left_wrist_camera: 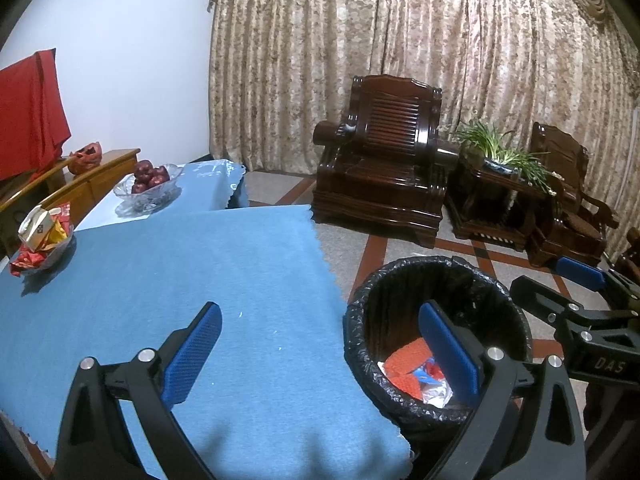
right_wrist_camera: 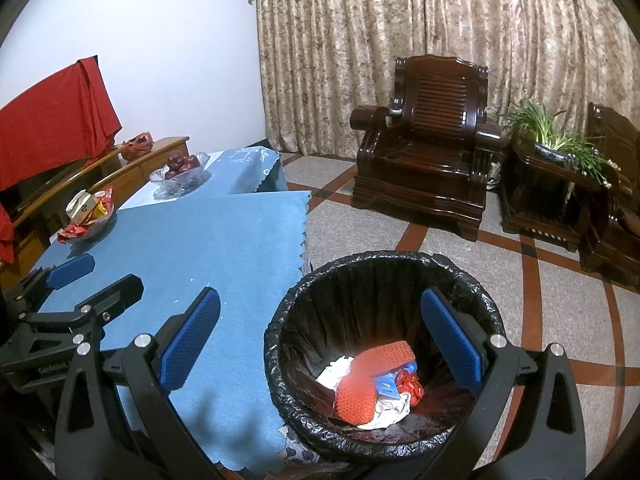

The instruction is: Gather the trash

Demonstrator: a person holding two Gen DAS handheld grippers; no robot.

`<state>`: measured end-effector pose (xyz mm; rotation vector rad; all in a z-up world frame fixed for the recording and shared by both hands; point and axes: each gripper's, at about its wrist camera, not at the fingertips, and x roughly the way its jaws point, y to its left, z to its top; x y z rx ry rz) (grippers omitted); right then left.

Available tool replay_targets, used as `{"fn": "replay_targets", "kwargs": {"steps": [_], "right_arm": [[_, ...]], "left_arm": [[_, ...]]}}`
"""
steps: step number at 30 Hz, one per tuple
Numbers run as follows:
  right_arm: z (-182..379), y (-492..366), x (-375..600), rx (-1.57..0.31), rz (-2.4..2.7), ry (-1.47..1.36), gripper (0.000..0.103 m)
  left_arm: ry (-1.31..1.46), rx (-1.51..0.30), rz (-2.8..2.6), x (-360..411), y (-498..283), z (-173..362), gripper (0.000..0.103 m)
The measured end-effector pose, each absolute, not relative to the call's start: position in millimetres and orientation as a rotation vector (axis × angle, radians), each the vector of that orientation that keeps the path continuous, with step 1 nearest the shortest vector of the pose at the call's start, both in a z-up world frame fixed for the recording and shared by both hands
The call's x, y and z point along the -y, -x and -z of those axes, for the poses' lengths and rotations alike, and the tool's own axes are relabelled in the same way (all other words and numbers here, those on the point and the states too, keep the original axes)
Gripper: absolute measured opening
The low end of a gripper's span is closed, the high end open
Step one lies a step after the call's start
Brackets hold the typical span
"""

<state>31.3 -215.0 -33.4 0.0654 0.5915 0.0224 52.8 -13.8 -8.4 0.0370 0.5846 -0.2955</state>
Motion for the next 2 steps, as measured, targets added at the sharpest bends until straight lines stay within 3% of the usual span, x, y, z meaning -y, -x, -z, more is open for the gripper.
{"fn": "replay_targets", "kwargs": {"steps": [2], "right_arm": [[33.7,-30.4,214.7,-0.592,-0.022,-0.065,0.098]], "left_arm": [[-0.037,-0.583,0.295,13.4,-52.4,8.5,0.097]]}}
